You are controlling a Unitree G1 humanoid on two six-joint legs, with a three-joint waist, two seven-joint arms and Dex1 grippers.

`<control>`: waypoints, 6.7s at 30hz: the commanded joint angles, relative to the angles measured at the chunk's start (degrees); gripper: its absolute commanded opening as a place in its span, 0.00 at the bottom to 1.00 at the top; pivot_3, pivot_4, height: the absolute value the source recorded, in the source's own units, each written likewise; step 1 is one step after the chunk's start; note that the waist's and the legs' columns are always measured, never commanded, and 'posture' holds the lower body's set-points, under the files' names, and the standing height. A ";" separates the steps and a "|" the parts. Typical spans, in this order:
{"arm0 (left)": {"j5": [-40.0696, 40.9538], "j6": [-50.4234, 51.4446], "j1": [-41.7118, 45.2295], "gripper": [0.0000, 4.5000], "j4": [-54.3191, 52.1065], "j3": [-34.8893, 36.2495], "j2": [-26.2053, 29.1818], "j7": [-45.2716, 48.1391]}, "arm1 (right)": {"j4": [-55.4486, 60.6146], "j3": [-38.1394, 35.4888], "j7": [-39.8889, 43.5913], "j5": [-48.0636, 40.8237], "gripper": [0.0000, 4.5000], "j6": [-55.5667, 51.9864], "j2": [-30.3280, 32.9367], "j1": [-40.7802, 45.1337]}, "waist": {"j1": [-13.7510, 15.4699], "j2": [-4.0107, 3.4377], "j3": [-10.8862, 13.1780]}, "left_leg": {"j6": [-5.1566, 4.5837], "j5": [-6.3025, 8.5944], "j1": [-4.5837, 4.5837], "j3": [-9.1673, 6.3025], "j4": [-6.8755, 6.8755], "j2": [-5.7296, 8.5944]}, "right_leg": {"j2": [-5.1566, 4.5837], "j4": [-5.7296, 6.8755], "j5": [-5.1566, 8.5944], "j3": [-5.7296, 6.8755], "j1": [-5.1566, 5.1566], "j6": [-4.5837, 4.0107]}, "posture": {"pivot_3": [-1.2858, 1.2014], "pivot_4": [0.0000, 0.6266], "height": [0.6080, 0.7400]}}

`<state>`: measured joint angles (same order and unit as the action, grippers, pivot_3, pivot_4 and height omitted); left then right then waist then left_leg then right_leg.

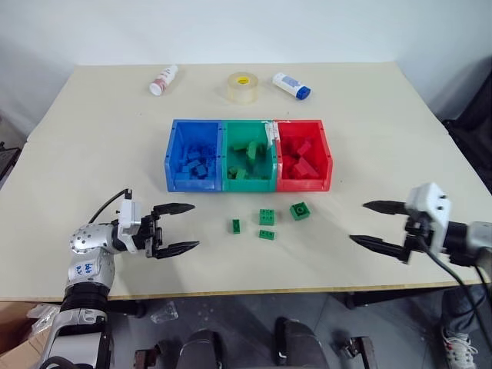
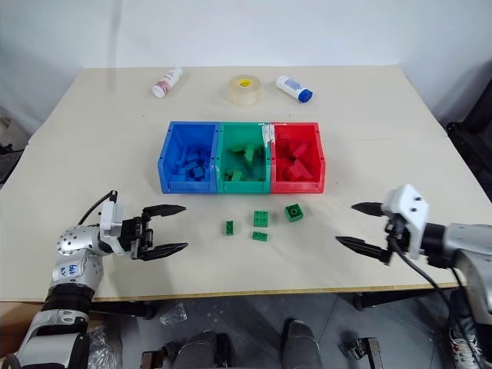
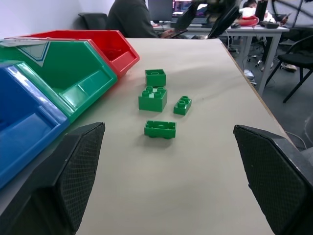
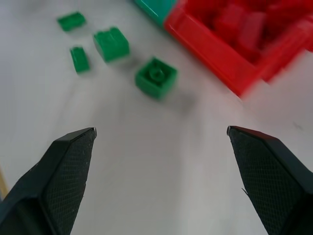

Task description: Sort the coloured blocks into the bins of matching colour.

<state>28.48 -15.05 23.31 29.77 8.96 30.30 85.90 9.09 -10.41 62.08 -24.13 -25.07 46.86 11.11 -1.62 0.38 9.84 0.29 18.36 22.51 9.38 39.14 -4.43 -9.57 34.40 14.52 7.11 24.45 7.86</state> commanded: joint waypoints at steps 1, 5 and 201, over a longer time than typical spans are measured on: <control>0.84 -0.07 -2.05 1.00 -3.68 0.62 0.35 0.30 | -5.00 4.97 -1.98 2.74 1.00 2.75 -3.82 4.17 | -0.01 0.00 0.00 | 0.00 0.00 0.00 0.01 0.00 0.00 | 0.00 0.00 0.00 0.01 0.00 0.00 | 0.52 0.24 1.00; 1.39 0.66 -4.86 1.00 -7.06 1.21 0.62 -0.68 | -11.20 8.96 -2.91 5.12 1.00 5.42 -8.18 8.62 | 0.04 0.00 0.00 | 0.00 0.00 0.02 0.02 0.00 0.00 | 0.00 0.00 0.00 0.02 0.01 0.00 | 0.52 0.24 1.00; 0.25 -1.24 -2.72 1.00 -4.16 -1.83 -3.67 -0.80 | 2.91 26.34 -6.20 11.84 0.09 -1.79 -14.05 14.74 | 0.01 0.09 0.02 | 0.08 0.19 -0.04 0.17 0.07 -0.22 | 0.15 0.07 0.05 0.14 0.08 -0.14 | 0.52 0.24 1.00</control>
<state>27.90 -16.01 20.74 27.18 6.42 26.80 85.23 9.53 17.53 55.51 -10.81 -27.20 33.25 24.45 -1.61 0.47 9.86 0.37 18.55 22.47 9.55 39.21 -4.65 -9.42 34.47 14.57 7.24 24.53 7.72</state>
